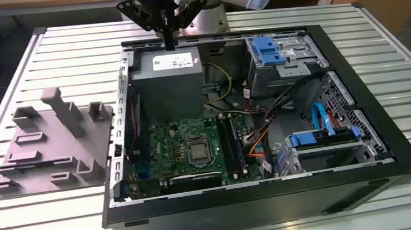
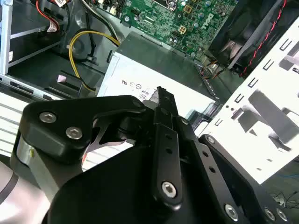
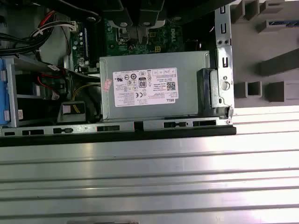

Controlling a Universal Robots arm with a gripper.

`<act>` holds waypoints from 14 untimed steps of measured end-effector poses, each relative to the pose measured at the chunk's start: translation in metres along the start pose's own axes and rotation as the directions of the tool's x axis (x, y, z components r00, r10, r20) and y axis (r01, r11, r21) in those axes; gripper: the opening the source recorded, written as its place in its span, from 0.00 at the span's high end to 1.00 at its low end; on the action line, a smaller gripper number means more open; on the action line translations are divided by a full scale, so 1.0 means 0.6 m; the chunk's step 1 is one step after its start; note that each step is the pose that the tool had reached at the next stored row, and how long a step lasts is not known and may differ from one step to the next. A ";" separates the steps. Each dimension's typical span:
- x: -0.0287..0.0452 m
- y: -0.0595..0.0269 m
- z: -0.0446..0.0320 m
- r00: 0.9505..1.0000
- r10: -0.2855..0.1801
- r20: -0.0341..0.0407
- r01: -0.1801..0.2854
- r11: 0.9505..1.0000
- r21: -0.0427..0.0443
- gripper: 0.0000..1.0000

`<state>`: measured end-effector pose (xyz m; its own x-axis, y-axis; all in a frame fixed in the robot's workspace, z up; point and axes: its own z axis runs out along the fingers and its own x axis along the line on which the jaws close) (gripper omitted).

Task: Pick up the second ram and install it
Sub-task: 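Reach for the second ram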

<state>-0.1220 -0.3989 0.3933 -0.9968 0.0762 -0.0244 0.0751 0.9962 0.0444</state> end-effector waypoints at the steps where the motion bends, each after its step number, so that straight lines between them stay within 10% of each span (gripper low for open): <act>1: 0.000 0.000 0.000 1.000 0.000 0.000 0.000 1.000 0.000 0.90; 14: 0.000 0.000 0.000 1.000 0.000 0.000 0.000 1.000 0.000 0.90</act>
<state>-0.1222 -0.3989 0.3933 -0.9968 0.0763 -0.0245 0.0751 0.9962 0.0444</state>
